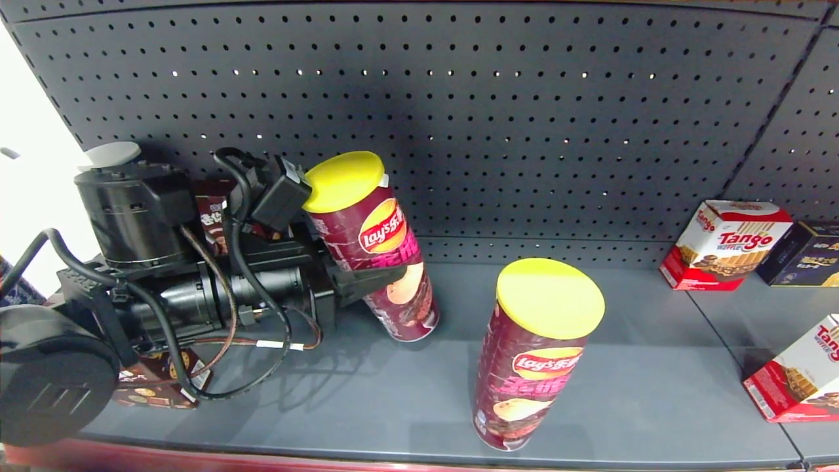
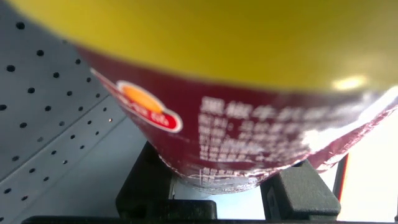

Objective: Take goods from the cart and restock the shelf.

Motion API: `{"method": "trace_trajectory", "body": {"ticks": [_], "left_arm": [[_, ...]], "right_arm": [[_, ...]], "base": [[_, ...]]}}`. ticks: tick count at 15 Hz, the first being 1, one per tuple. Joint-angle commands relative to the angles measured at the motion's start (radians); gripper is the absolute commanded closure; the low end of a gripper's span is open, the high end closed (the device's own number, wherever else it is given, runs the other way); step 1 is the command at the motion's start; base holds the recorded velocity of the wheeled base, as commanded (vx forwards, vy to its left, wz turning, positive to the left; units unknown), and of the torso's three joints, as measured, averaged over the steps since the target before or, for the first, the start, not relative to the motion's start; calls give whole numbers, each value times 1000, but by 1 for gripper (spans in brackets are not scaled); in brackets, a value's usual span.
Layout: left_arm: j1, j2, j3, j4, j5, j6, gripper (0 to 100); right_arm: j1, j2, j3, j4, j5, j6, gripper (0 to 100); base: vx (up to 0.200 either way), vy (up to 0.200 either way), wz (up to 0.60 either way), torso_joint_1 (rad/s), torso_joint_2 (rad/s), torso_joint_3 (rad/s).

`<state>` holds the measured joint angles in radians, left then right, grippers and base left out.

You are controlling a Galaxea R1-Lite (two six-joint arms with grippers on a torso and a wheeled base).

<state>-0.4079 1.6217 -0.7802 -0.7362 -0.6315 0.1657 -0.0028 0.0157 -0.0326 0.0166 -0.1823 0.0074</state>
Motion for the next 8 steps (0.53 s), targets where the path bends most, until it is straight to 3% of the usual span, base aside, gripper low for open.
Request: {"method": "trace_trajectory", "body": {"ticks": [1, 2, 8], "left_arm": [[4, 9, 2, 0, -13, 0, 100], [8, 17, -1, 0, -24, 0, 100], [11, 20, -14, 15, -83, -2, 100]], "right_arm": [[1, -7, 29, -9, 210, -17, 0], [-6, 6, 31, -14, 167, 23, 0], [1, -5, 33, -15, 167, -7, 0]], "base": [[0, 0, 0, 0, 0, 0], [0, 0, 0, 0, 0, 0], [0, 0, 0, 0, 0, 0]]}}
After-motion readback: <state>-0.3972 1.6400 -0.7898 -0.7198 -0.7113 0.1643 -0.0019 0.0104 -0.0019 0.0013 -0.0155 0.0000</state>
